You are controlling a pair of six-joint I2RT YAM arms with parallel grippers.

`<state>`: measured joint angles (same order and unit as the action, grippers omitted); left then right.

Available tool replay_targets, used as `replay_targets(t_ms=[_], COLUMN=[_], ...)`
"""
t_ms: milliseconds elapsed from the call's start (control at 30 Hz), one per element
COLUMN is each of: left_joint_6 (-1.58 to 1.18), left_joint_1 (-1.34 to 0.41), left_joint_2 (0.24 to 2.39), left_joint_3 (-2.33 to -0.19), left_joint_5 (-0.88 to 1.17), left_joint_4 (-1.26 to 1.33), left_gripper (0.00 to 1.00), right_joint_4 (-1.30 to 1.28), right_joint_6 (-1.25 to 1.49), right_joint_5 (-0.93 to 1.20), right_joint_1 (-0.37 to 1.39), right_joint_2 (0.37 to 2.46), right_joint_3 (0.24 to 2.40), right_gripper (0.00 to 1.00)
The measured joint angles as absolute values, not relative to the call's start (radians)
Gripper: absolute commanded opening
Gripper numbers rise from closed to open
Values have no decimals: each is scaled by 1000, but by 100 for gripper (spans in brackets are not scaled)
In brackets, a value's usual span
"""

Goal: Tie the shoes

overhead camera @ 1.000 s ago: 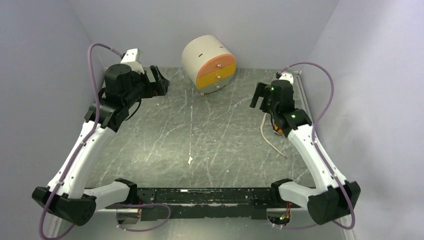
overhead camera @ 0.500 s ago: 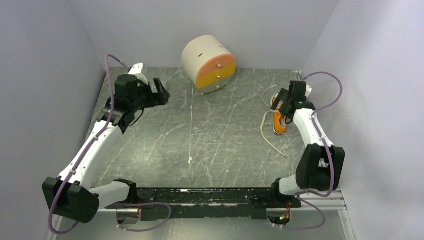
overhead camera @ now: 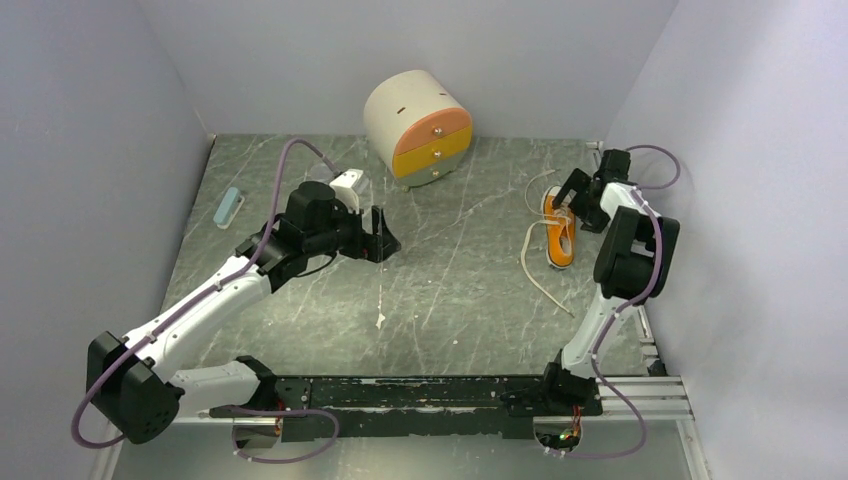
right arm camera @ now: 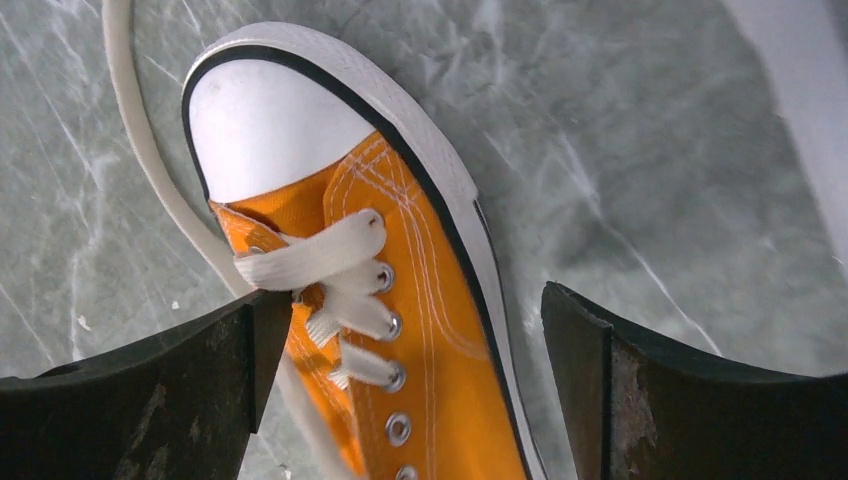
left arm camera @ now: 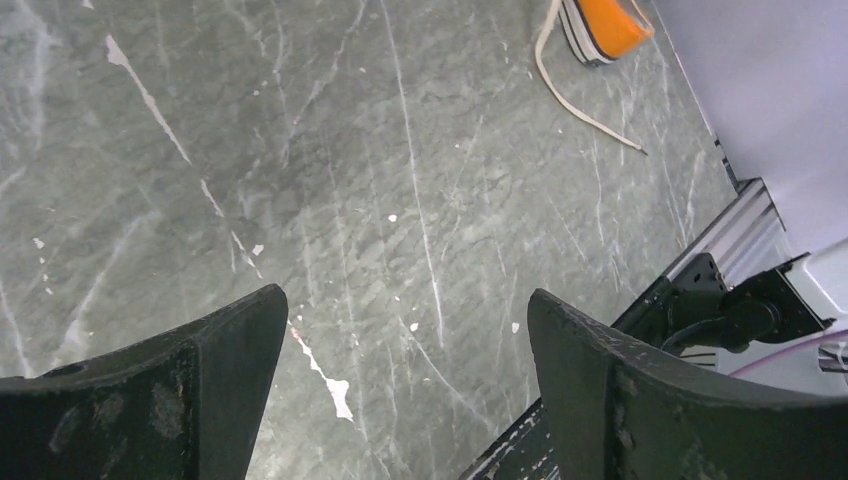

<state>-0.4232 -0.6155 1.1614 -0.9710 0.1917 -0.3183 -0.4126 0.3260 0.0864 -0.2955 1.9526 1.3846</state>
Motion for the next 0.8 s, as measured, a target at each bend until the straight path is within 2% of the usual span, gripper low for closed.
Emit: replay_targets(t_ms=[67,233,467,633,800], left_joint_6=[-423,-423,-418,-408,-421], left_joint_1=[-626,-629,-632,-632,-632], left_joint_2=[1161,1161,1161,1159,1136], left_joint_3=[-971,-982,-1016,-1031,-1008], left_joint_5=[207,224,223,218,222], left_joint_4=[-319,-341,-384,-422,-433], left_gripper=[94,95,96,97,97], right_joint_4=[-414,-397,-350,-350,-319], right_joint_6=[319,311,344,407,521], right_joint_5=[125,186,206,220,223], right_joint_1=[-295,-291,-212,-44,213], right_joint_2=[2006,2017,1922,1816,1730], right_joint_3=[1412,1412,1265,1134,1020], right_gripper=[99,87,70,71,72])
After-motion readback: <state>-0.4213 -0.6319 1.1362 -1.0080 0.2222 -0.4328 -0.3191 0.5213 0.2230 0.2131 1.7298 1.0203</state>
